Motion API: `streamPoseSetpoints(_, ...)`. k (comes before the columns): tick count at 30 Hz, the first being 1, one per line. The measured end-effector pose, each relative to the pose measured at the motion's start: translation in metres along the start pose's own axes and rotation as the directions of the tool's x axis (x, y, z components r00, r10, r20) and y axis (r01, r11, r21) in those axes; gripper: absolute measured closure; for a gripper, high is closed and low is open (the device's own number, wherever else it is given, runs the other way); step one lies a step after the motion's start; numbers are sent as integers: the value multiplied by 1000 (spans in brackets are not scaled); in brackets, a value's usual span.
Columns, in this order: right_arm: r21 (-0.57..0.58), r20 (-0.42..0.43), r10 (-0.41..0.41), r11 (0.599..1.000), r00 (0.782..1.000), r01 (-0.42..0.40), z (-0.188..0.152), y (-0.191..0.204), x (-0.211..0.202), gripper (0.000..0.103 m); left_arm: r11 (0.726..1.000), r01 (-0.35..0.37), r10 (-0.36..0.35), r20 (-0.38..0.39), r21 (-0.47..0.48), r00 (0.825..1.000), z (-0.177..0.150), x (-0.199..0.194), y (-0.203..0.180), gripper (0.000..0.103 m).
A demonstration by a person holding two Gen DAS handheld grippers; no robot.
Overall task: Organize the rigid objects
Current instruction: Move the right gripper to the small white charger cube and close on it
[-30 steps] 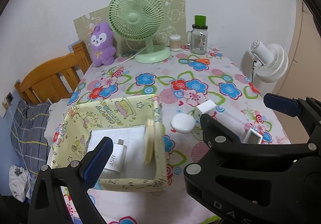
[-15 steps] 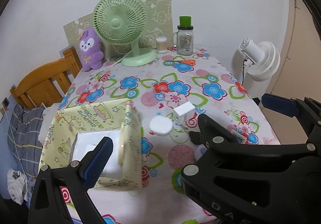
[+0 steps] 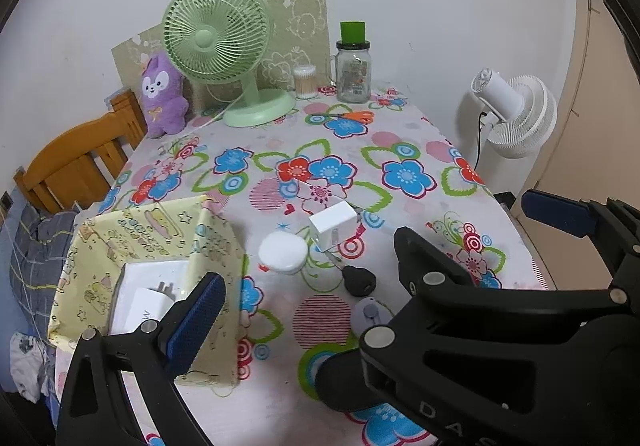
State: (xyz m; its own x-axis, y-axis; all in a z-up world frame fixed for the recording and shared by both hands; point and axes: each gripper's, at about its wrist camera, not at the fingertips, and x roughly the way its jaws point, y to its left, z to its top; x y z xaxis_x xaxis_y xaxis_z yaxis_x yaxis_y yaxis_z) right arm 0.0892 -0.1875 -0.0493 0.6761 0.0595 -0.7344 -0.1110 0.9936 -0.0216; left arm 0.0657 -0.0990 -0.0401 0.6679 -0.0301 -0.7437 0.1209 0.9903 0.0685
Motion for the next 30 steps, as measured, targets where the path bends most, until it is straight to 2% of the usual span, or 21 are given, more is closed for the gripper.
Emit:
streamPoseSetpoints(13,-10,3,9,1000,1000,-9,-8,-15,26,7,1000,5,-5,-6,0,1000,-7,27,-13,3)
streamPoseSetpoints(19,-14,-2,43,999,999,-43,-13,-19,44,7,999,-43,43,4,-26,999,-12,39,-18,3)
streamPoseSetpoints(23,-10,-17,61,998,998,-62,-14,-26,57,7,998,-15,14,-7,-56,1000,-12,50,-23,3)
streamPoseSetpoints(30,-36,-37,68,997,997,-70,-11,-32,81,7,996,-75,74,-21,-54,997,-11,72,-27,3)
